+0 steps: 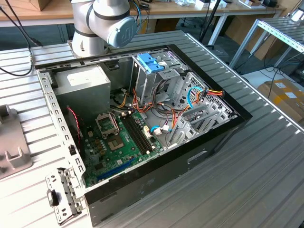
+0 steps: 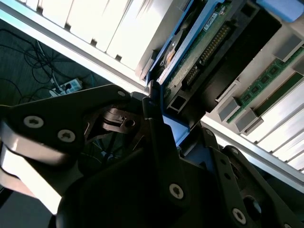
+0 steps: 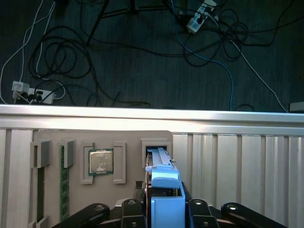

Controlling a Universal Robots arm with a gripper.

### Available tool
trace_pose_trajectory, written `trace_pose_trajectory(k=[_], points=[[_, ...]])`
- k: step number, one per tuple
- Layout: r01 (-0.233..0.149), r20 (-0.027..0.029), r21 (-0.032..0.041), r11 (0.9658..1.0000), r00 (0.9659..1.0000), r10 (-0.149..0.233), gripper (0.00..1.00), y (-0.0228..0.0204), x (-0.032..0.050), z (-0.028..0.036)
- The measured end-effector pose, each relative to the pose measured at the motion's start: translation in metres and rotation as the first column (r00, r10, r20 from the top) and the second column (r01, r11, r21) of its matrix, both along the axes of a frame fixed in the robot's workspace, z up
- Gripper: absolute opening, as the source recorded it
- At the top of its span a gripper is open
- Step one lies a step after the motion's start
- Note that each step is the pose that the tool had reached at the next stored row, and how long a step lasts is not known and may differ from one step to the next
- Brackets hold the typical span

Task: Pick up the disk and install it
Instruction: 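Pick up the disk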

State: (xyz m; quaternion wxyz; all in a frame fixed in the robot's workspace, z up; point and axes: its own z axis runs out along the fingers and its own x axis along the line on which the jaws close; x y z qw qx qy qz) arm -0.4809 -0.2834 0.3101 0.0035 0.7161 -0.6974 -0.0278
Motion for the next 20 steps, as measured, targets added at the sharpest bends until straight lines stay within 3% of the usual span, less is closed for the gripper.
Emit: trace_pose_trajectory(k=[20], points=[[0.0, 0.0001, 0.0006, 1.0, 1.0, 0.0, 0.37, 0.0, 0.0, 0.017]])
